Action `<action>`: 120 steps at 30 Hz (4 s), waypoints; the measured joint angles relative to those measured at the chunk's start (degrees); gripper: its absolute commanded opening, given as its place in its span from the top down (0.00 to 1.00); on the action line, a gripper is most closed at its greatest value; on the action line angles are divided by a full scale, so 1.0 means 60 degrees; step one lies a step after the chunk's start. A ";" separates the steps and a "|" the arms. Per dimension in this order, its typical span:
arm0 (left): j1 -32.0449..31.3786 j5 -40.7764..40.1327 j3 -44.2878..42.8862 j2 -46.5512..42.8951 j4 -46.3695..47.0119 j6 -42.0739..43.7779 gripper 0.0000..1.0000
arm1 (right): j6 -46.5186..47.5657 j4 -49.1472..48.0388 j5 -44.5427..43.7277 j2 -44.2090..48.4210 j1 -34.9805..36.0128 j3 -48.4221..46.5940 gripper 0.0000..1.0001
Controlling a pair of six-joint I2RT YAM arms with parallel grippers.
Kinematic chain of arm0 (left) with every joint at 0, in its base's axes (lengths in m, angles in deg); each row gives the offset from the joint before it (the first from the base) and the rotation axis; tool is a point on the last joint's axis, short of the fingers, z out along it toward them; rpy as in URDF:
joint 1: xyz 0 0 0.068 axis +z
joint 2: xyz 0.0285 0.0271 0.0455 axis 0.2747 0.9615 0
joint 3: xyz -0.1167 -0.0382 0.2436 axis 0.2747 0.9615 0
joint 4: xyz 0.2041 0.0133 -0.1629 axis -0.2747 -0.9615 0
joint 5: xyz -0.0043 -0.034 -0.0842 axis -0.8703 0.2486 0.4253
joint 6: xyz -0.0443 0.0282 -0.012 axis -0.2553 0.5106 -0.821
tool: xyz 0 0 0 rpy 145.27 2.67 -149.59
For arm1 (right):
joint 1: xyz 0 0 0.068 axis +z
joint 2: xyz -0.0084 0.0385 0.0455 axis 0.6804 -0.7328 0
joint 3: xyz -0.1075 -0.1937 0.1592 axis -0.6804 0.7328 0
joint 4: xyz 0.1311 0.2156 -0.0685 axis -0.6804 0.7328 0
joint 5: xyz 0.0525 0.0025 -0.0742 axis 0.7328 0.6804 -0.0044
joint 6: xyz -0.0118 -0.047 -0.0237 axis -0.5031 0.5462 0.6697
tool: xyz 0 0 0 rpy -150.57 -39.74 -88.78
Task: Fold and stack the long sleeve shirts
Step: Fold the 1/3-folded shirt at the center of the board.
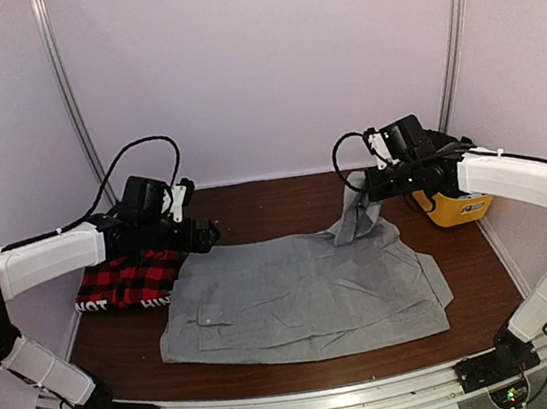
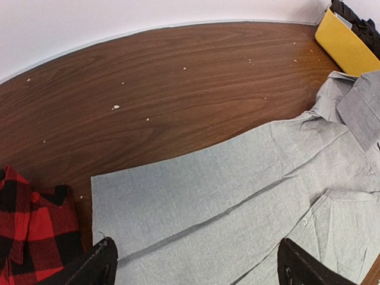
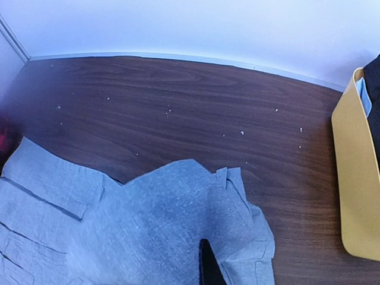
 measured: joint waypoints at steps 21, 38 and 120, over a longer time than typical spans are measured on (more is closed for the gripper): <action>0.0168 0.2506 -0.4280 0.4335 -0.2918 0.6302 0.07 | -0.3009 -0.2477 0.1628 0.3741 -0.0069 0.3956 1.00; 0.0361 0.2535 -0.5847 0.5974 -0.3650 0.8411 0.18 | -0.3570 -0.1049 0.1803 0.5963 -0.0069 0.4597 1.00; -0.2084 0.0637 -0.2375 0.2047 -0.2750 0.4579 0.21 | -0.6488 0.1406 -0.0965 0.6091 0.3752 0.6754 0.55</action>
